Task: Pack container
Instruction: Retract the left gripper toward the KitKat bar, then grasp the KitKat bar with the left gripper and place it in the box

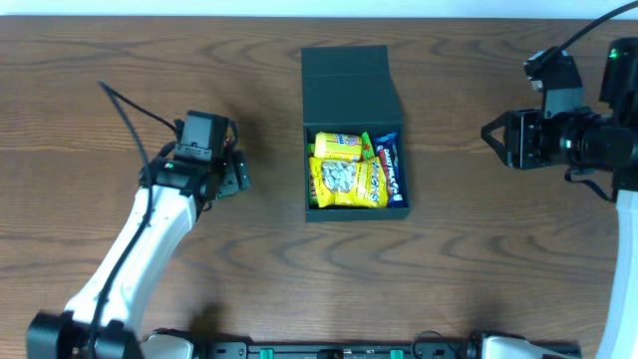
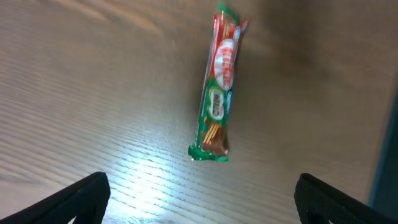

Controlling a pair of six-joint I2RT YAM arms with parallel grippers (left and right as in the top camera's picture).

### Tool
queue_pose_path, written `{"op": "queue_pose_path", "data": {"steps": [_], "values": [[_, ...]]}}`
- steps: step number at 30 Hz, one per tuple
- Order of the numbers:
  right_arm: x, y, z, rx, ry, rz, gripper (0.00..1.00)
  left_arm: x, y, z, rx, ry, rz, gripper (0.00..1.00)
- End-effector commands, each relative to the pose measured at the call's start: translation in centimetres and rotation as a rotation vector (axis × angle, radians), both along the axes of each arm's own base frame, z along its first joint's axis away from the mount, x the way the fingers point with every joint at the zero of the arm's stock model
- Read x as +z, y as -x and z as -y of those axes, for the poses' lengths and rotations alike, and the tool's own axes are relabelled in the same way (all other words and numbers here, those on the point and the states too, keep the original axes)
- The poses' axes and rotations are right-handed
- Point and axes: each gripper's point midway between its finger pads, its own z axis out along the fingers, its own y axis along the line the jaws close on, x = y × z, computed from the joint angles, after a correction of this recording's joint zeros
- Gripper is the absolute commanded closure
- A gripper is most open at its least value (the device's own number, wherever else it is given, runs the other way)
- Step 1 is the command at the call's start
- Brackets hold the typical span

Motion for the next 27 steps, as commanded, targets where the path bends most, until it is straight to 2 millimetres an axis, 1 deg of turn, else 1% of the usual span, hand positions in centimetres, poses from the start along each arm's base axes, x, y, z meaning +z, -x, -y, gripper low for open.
{"op": "queue_pose_path", "data": {"steps": [1, 3, 5, 7, 9, 10, 12, 15, 17, 21, 22, 23, 25, 26, 27], "values": [[0.0, 0.1, 0.2, -0.015, -0.009, -0.005, 0.59, -2.4, -0.2, 0.2, -0.04, -0.008, -0.057, 0.04], [0.0, 0.2, 0.2, -0.015, -0.009, -0.009, 0.59, -4.1, -0.6, 0.3, -0.057, -0.018, -0.089, 0.05], [-0.1, 0.3, 0.2, -0.015, -0.01, -0.015, 0.59, -5.3, -1.0, 0.5, -0.067, -0.019, -0.107, 0.07], [-0.2, 0.4, 0.2, -0.015, -0.01, -0.018, 0.59, -7.0, -0.9, 0.1, -0.064, -0.019, -0.149, 0.09], [-0.2, 0.4, 0.2, -0.009, -0.007, -0.017, 0.59, -7.9, -0.8, -0.2, -0.06, -0.017, -0.176, 0.11], [-0.2, 0.4, 0.2, -0.009, -0.007, -0.018, 0.59, -8.3, -0.9, -0.2, -0.072, -0.004, -0.184, 0.14], [-0.2, 0.5, 0.1, -0.009, -0.007, -0.021, 0.59, -8.7, -1.2, 0.0, -0.073, 0.013, -0.18, 0.21], [-0.2, 0.5, 0.1, -0.008, -0.007, -0.022, 0.58, -8.7, -1.6, 0.2, -0.084, 0.022, -0.165, 0.27], [-0.3, 0.5, 0.1, -0.008, -0.008, -0.025, 0.59, -9.0, -1.7, 0.2, -0.084, 0.022, -0.168, 0.35], [-0.3, 0.6, 0.1, -0.008, -0.007, -0.027, 0.58, -10.1, -1.4, 0.2, -0.083, 0.019, -0.199, 0.36], [-0.3, 0.6, 0.1, -0.008, -0.007, -0.027, 0.58, -10.2, -1.4, 0.2, -0.084, 0.02, -0.2, 0.41], [-0.3, 0.6, 0.1, -0.008, -0.007, -0.027, 0.58, -10.2, -1.4, 0.2, -0.084, 0.022, -0.199, 0.48], [-0.3, 0.6, 0.1, -0.008, -0.008, -0.027, 0.58, -10.1, -1.5, 0.3, -0.084, 0.022, -0.196, 0.56], [-0.3, 0.6, 0.1, -0.008, -0.008, -0.027, 0.58, -10.1, -1.5, 0.3, -0.084, 0.022, -0.194, 0.63], [-0.3, 0.6, 0.1, -0.008, -0.007, -0.027, 0.58, -10.1, -1.5, 0.3, -0.084, 0.022, -0.194, 0.68]]}}
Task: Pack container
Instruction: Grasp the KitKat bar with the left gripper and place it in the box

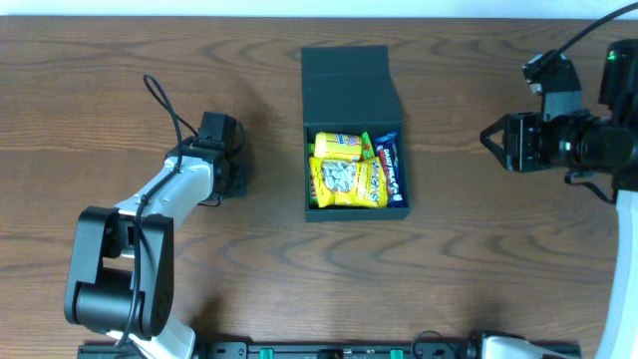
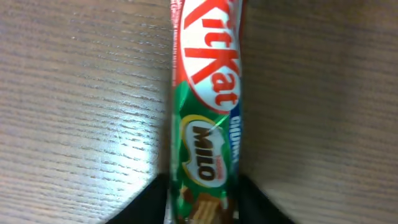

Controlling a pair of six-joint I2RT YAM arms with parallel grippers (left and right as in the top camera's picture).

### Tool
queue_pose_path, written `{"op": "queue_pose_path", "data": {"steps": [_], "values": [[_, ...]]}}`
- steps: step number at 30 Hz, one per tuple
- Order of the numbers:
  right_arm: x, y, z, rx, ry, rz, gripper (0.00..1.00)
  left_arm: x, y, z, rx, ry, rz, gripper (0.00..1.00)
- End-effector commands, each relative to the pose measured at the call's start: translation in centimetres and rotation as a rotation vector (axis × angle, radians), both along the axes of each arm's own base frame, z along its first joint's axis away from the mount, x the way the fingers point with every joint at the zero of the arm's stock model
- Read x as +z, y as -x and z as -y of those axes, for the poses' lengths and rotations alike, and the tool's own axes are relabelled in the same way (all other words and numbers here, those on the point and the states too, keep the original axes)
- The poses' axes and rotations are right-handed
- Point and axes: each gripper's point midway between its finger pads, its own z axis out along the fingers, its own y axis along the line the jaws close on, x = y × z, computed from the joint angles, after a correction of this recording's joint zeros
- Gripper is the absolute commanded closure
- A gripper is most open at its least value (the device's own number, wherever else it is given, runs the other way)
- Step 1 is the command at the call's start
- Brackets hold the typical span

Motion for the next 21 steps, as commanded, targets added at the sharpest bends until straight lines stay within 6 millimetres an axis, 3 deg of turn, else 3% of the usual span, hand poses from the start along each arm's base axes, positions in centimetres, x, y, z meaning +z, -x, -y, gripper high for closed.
{"op": "queue_pose_path", "data": {"steps": [1, 6, 8, 11, 13, 14, 15, 16, 19, 21], "values": [[0.0, 0.1, 0.2, -0.008, -0.005, -0.005, 0.58, -0.4, 0.2, -0.1, 0.0, 0.0, -0.014, 0.74], [0.0, 0.0, 0.2, -0.009, -0.004, 0.003, 0.58, -0.4, 0.4, -0.1, 0.001, 0.0, -0.02, 0.92], [0.1, -0.2, 0.4, -0.015, 0.005, 0.011, 0.58, 0.2, 0.5, -0.1, -0.001, -0.002, -0.03, 0.94], [-0.1, -0.8, 2.1, -0.096, 0.073, 0.012, 0.53, 3.1, 0.1, 0.7, -0.022, 0.002, -0.003, 0.94], [-0.3, -0.9, 2.8, -0.143, 0.097, 0.006, 0.51, 6.7, -0.8, 2.7, -0.052, 0.025, 0.081, 0.94], [-0.3, -0.9, 2.8, -0.143, 0.097, 0.006, 0.5, 8.7, -1.2, 4.2, -0.076, 0.045, 0.137, 0.94], [-0.3, -0.9, 2.8, -0.143, 0.097, 0.006, 0.5, 11.7, -1.4, 7.4, -0.111, 0.091, 0.221, 0.94], [-0.2, -0.9, 2.8, -0.147, 0.095, 0.007, 0.5, 13.0, -1.2, 9.6, -0.125, 0.13, 0.26, 0.94], [-0.1, -1.1, 2.8, -0.167, 0.082, 0.008, 0.49, 14.7, 0.4, 18.8, -0.182, 0.292, 0.338, 0.94], [-0.2, -1.0, 2.8, -0.167, 0.082, 0.003, 0.49, 14.8, 0.8, 23.4, -0.246, 0.362, 0.382, 0.94]]}}
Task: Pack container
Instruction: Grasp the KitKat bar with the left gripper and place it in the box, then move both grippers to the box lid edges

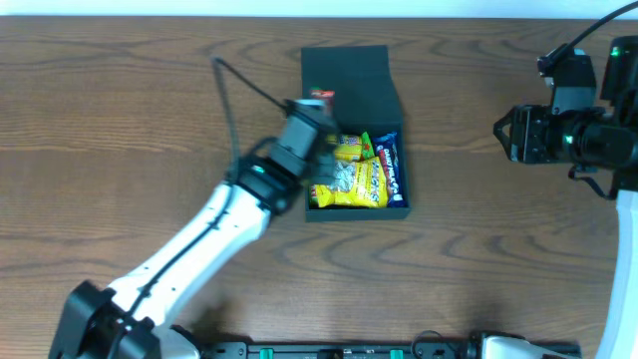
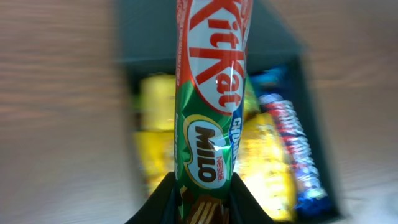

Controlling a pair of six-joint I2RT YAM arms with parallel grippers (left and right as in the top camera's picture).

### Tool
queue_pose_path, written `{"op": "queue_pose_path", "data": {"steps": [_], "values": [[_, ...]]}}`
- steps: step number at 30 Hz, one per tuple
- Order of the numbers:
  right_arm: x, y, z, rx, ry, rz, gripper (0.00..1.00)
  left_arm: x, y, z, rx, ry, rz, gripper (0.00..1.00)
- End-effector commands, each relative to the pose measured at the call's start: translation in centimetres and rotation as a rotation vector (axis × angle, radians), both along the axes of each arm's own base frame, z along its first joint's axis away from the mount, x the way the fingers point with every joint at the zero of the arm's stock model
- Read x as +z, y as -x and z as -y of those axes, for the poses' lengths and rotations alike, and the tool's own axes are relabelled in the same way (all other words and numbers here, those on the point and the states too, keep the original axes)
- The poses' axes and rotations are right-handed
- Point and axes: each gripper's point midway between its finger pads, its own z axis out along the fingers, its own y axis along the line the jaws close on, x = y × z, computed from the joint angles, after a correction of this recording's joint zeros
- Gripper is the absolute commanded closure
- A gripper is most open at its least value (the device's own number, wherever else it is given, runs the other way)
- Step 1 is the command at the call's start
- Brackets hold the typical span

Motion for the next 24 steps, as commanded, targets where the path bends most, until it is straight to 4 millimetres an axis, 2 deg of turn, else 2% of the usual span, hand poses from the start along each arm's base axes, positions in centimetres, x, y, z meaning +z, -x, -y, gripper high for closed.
{"op": "queue_pose_path", "data": {"steps": [1, 3, 5, 10, 11, 12, 13, 16, 18, 19, 20, 21, 22, 23, 24], "values": [[-0.1, 0.2, 0.4, -0.03, -0.005, -0.013, 0.5, -1.5, 0.9, 3.5, 0.008, 0.068, -0.043, 0.94], [-0.2, 0.3, 0.4, -0.03, -0.005, -0.016, 0.49, -3.3, 1.4, 6.1, -0.038, 0.125, -0.099, 0.94], [-0.2, 0.3, 0.4, -0.03, -0.006, -0.016, 0.5, -4.7, 1.1, 7.6, -0.036, 0.182, -0.141, 0.94], [-0.2, 0.3, 0.4, -0.03, -0.005, -0.016, 0.48, -5.7, 0.9, 8.7, -0.022, 0.214, -0.172, 0.94], [-0.2, 0.3, 0.4, -0.03, -0.005, -0.017, 0.47, -5.7, 1.1, 8.8, -0.028, 0.217, -0.179, 0.61], [-0.2, 0.3, 0.4, -0.03, -0.005, -0.017, 0.47, -5.5, 1.3, 9.0, -0.039, 0.227, -0.186, 0.46], [-0.2, 0.3, 0.4, -0.03, -0.005, -0.017, 0.46, -5.2, 1.4, 9.0, -0.044, 0.23, -0.19, 0.36], [-0.2, 0.3, 0.4, -0.03, -0.005, -0.017, 0.46, -3.5, 1.4, 8.1, -0.057, 0.222, -0.159, 0.36], [-0.3, 0.2, 0.4, -0.029, -0.005, -0.017, 0.45, -1.0, 0.8, 5.8, -0.027, 0.205, -0.108, 0.41], [-0.9, 0.0, 0.4, -0.026, -0.004, -0.028, 0.47, 1.6, 0.1, 2.9, 0.006, 0.163, -0.032, 0.48], [-1.5, -0.1, 0.4, -0.023, -0.004, -0.04, 0.49, 2.8, -0.3, 1.4, 0.024, 0.143, 0.002, 0.54], [-3.0, -0.3, 0.4, -0.023, -0.007, -0.07, 0.64, 4.4, -0.9, -1.6, 0.068, 0.108, 0.047, 0.89], [-4.1, -0.6, 0.4, -0.021, -0.012, -0.086, 0.78, 4.9, -1.3, -3.7, 0.114, 0.087, 0.058, 0.94], [-6.1, -0.9, -0.1, -0.008, -0.04, -0.112, 0.98, 4.9, -1.8, -6.4, 0.166, 0.054, 0.048, 0.94], [-7.9, -1.3, -0.8, 0.014, -0.084, -0.129, 0.98, 4.0, -2.0, -9.0, 0.224, 0.024, 0.009, 0.94]]}}
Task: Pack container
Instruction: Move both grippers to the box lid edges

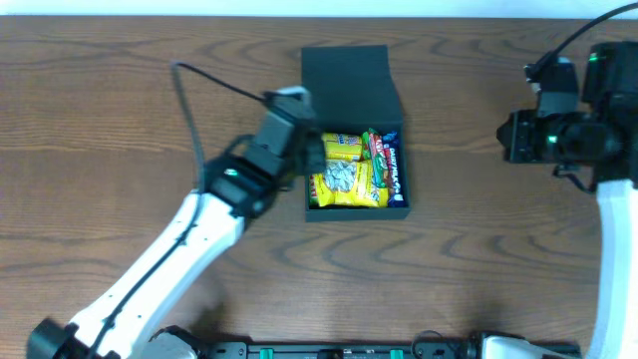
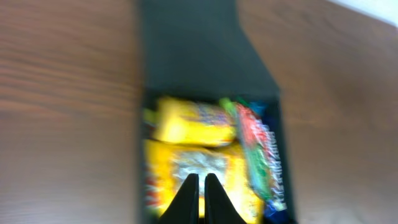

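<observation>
The dark box (image 1: 356, 213) stands open at mid-table, its lid (image 1: 351, 72) laid flat behind it. Inside, the green and red KitKat bar (image 1: 379, 165) lies lengthwise between yellow snack packets (image 1: 342, 181) and a blue bar (image 1: 397, 168). My left gripper (image 1: 311, 152) hovers over the box's left part. In the blurred left wrist view it (image 2: 199, 180) is shut with nothing between the fingers, above the yellow packets (image 2: 193, 121), with the KitKat (image 2: 255, 149) to its right. My right gripper (image 1: 505, 137) hangs far right of the box; its jaws are unclear.
Brown wooden table (image 1: 120, 90) all around the box. A black cable (image 1: 214, 85) loops from the left arm over the table's left half. The right arm's body (image 1: 583, 135) stands at the right edge.
The KitKat was in my left gripper above the box's back left corner; it now lies inside the box, and the gripper is shut on nothing. The right arm shifted slightly.
The KitKat lay on the table left of the box with my left gripper open above it. Then the jaws were closed around the bar there. Then the bar was held over the box. Now it rests among the snacks inside.
</observation>
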Controlling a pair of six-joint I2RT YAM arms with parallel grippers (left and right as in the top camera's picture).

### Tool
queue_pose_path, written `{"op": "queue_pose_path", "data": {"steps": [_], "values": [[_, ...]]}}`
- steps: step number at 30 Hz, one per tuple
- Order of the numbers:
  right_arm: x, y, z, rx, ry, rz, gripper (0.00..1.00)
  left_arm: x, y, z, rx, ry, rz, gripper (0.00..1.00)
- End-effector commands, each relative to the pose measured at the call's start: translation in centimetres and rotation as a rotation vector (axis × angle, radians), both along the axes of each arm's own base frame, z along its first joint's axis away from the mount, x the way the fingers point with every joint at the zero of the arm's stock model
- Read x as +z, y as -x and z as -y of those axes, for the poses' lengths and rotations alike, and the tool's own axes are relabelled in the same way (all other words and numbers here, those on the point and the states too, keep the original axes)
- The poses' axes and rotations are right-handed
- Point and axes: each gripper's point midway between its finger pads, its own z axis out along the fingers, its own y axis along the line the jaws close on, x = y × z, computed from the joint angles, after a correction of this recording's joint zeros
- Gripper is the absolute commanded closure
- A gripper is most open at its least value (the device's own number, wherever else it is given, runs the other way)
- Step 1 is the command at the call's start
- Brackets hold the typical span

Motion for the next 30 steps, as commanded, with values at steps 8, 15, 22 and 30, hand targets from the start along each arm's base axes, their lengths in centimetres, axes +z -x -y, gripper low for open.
{"op": "queue_pose_path", "data": {"steps": [8, 15, 22, 30], "values": [[-19.3, 1.0, -5.2, 0.032, -0.363, -0.234, 0.99, -13.8, 0.8, -6.5, 0.009, -0.041, -0.443, 0.94], [-24.2, -0.3, -11.6, 0.149, -0.416, -0.284, 0.99, -16.2, 0.5, -6.1, -0.004, -0.003, -0.488, 0.94], [-23.9, -2.3, -13.3, 0.114, -0.431, -0.226, 0.99, -16.1, 0.2, -5.9, -0.008, 0.009, -0.476, 0.94], [-23.8, -2.4, -13.4, 0.102, -0.442, -0.224, 0.99, -16.2, 2.8, -2.7, -0.104, 0.055, -0.547, 0.94]]}}
